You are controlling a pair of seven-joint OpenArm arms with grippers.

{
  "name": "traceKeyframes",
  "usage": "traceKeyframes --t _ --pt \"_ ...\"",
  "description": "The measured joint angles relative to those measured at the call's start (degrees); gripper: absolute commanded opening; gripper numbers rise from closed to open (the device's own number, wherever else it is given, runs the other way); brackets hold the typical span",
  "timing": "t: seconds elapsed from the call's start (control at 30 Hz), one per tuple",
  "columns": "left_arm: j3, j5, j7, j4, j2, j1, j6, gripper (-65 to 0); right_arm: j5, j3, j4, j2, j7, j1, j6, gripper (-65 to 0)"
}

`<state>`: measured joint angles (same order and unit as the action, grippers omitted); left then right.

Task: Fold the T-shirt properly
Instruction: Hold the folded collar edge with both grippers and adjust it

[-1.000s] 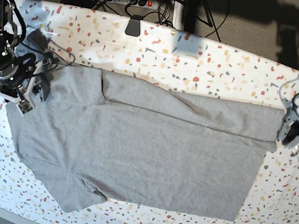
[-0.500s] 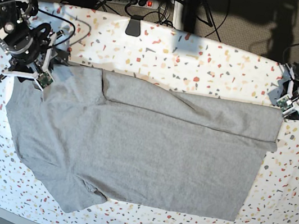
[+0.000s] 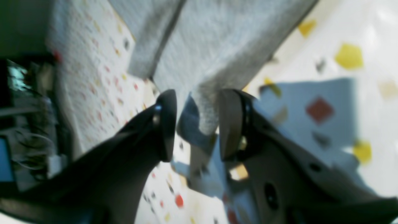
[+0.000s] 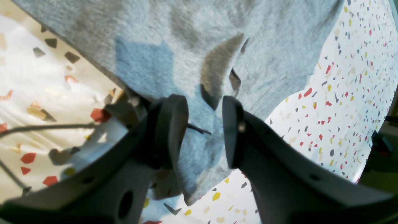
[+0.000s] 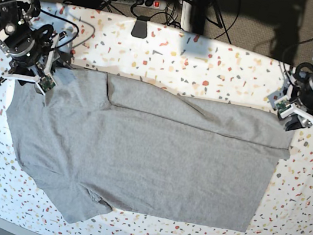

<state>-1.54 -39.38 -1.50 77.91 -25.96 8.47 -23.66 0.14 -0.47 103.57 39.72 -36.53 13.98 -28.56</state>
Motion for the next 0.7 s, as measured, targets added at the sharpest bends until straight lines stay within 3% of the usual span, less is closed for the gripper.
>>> traceKeyframes --t 0.07,0.17,0.2,0.33,0.5,0.7 --pt "-1.6 0.0 -0.5 -1.4 0.1 -0.8 2.4 -44.9 0.0 0.0 0.0 0.0 -0.7 0.0 0.0 -41.9" --pt "-2.0 0.0 0.0 -1.6 0.1 -1.0 1.5 -62.2 0.0 0.0 0.0 0.0 -3.4 0.0 0.0 -41.9" --pt "-2.1 0.2 0.3 -1.6 0.1 -1.0 1.6 -65.0 0.0 0.0 0.0 0.0 -4.0 0.0 0.0 -41.9" --pt "-2.1 0.2 0.3 -1.6 0.0 -0.8 1.2 -65.0 0.0 0.0 0.0 0.0 -7.7 0.0 0.0 -41.9" --pt "-2.1 0.2 0.3 -1.6 0.1 -0.8 1.3 -65.0 0.0 0.0 0.0 0.0 -16.1 0.5 0.3 -41.9" --pt "-2.1 0.2 0.3 -1.6 0.0 -0.8 1.2 -65.0 0.1 0.0 0.1 0.0 -13.9 4.0 0.4 -41.9"
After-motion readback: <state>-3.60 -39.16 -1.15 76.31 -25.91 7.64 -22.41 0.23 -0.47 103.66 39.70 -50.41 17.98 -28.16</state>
